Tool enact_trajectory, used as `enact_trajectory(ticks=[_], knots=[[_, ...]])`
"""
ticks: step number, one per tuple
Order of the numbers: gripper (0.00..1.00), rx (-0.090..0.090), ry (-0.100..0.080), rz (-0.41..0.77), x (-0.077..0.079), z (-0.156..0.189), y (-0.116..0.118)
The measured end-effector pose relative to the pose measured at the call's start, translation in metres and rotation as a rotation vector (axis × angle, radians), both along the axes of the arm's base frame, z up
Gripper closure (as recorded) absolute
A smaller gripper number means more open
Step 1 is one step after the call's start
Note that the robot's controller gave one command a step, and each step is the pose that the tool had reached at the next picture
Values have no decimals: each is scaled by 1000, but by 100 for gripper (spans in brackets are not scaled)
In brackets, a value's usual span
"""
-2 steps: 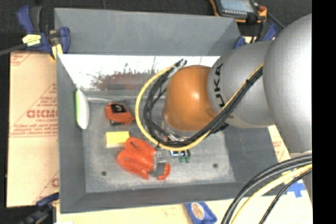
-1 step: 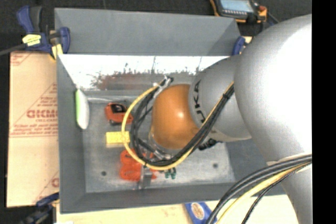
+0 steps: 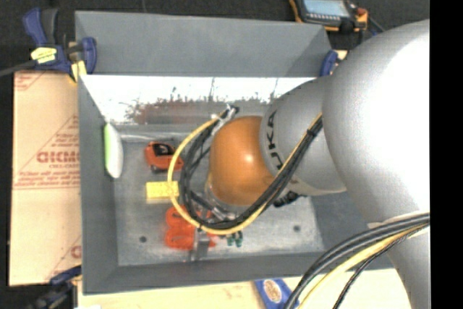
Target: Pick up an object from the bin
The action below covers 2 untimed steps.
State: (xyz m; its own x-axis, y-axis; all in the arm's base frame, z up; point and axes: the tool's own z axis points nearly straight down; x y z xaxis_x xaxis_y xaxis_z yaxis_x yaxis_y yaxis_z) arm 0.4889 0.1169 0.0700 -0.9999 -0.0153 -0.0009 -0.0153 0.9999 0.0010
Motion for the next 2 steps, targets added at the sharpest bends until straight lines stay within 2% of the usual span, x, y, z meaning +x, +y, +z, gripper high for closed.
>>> enact_trajectory(ticks=[1, 2], knots=[[100, -1, 3, 9, 42, 0, 9], [100, 0, -6, 9, 67, 1, 4]])
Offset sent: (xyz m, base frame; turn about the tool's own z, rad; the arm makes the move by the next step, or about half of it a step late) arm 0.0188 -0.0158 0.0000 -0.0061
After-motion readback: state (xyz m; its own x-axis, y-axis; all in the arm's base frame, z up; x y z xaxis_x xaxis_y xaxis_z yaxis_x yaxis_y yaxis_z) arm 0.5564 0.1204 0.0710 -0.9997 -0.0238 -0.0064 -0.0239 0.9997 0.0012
